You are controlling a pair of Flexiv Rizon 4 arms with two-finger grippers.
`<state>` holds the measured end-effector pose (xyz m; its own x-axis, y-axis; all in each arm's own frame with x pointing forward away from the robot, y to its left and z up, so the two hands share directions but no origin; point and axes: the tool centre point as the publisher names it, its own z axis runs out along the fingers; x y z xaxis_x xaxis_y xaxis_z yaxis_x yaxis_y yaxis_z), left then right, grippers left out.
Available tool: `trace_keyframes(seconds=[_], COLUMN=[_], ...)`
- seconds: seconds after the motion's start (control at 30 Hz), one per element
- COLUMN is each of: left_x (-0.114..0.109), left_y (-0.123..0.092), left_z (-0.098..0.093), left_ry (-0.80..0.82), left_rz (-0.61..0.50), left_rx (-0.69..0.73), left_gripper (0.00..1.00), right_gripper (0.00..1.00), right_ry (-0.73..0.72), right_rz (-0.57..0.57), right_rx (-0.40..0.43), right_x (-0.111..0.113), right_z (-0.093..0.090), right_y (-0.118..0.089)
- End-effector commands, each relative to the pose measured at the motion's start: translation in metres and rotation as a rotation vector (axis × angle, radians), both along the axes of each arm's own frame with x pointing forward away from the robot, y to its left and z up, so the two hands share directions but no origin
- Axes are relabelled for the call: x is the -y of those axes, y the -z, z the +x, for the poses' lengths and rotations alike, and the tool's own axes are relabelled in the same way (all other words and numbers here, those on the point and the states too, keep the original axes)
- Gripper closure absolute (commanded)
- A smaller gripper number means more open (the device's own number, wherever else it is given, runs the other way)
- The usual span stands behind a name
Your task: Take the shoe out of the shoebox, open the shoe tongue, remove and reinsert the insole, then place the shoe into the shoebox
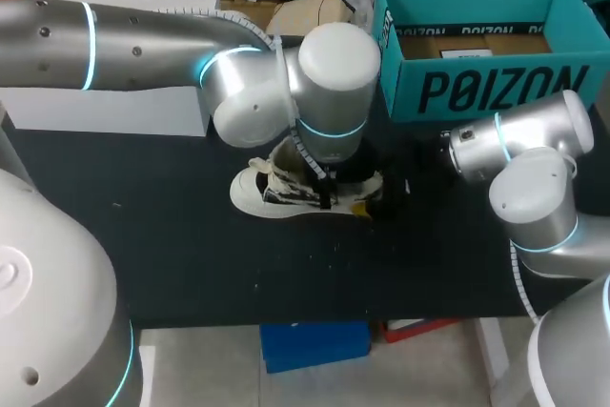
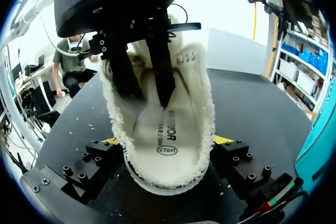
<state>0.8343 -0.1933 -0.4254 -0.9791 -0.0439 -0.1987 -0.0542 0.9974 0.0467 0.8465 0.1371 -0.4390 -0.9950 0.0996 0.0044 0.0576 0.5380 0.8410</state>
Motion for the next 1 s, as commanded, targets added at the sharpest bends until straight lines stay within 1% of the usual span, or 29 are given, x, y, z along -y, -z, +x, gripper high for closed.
trace_keyframes(seconds=[0.03, 0.17, 0.23, 0.27, 0.33, 0.37, 0.43, 0.5, 0.57, 0.77, 0.87, 1.0], left_x=[-0.002, -0.003, -0.004, -0.005, -0.007, -0.007, -0.009, -0.011, -0.012, -0.013, -0.013, -0.012], left_y=[0.045, 0.050, 0.052, 0.052, 0.051, 0.051, 0.050, 0.050, 0.051, 0.050, 0.045, 0.041], left_z=[-0.001, 0.001, 0.002, 0.003, 0.005, 0.007, 0.009, 0.013, 0.017, 0.024, 0.026, 0.026], left_ry=[-0.015, -0.043, -0.077, -0.094, -0.126, -0.132, -0.152, -0.160, -0.160, -0.153, -0.159, -0.166], left_rz=[0.030, 0.026, 0.051, 0.043, 0.048, 0.040, 0.025, 0.005, -0.004, -0.038, -0.069, -0.112], left_rx=[0.068, 0.118, 0.170, 0.198, 0.243, 0.256, 0.286, 0.298, 0.304, 0.340, 0.366, 0.359], left_gripper=[0.74, 0.75, 0.71, 0.71, 0.65, 0.65, 0.69, 0.78, 0.80, 0.81, 0.81, 0.78], right_gripper=[1.00, 1.00, 1.00, 1.00, 1.00, 1.00, 1.00, 1.00, 1.00, 1.00, 1.00, 1.00], right_ry=[0.003, 0.003, 0.003, 0.003, 0.003, 0.003, 0.003, 0.003, 0.003, 0.003, 0.003, 0.003], right_rz=[-0.002, -0.002, -0.002, -0.002, -0.002, -0.002, -0.002, -0.002, -0.002, -0.002, -0.002, -0.002], right_rx=[-0.001, -0.001, -0.001, -0.001, -0.001, -0.001, -0.001, -0.001, -0.001, -0.001, -0.001, -0.001], right_x=[0.001, 0.001, 0.001, 0.001, 0.001, 0.001, 0.001, 0.001, 0.001, 0.001, 0.001, 0.001], right_z=[0.001, 0.001, 0.001, 0.001, 0.001, 0.001, 0.001, 0.001, 0.001, 0.001, 0.001, 0.001], right_y=[0.003, 0.003, 0.003, 0.003, 0.003, 0.003, 0.003, 0.003, 0.003, 0.003, 0.003, 0.003])
